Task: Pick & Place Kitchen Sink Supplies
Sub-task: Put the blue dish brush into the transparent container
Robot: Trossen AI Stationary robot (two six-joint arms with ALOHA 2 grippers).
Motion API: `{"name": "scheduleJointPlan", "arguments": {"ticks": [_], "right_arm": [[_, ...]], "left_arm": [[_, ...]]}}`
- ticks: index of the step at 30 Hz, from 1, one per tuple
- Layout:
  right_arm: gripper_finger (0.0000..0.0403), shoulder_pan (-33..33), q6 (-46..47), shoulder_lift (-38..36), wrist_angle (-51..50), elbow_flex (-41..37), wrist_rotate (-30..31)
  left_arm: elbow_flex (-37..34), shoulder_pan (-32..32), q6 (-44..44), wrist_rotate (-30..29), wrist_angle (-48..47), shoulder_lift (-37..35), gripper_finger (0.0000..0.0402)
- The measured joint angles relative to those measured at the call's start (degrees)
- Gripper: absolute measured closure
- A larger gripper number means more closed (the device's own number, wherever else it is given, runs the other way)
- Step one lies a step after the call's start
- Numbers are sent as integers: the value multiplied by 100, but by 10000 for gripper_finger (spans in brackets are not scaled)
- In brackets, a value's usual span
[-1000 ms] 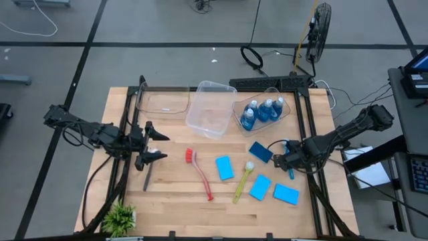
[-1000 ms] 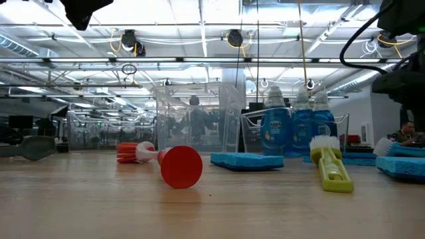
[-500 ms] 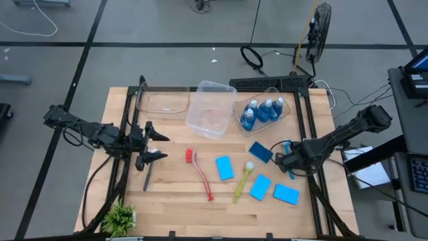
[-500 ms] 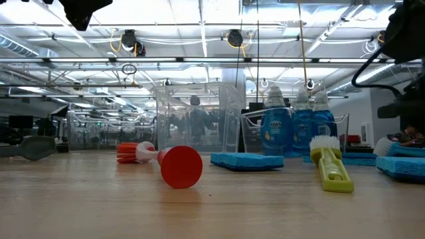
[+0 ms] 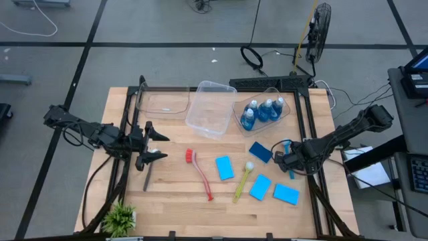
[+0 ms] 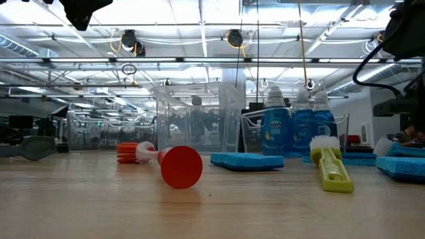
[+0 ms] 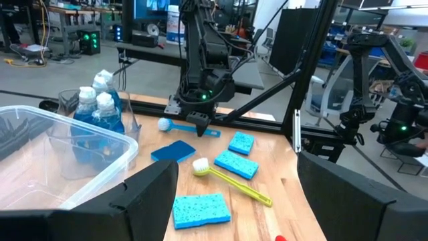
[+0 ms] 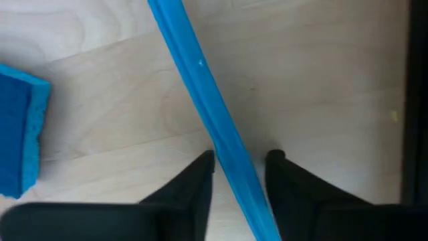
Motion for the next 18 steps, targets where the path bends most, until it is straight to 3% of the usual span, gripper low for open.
{"name": "scheduleJointPlan", "arguments": {"ticks": [7,18], "right_arm": [[388,-1,-60,-162,49,-9,16],[394,2,-416,-612,5,157,-29]], "left_arm": [[0,1,-5,-32,20,1,96],[0,7,-24,-330,175,1,96]]}}
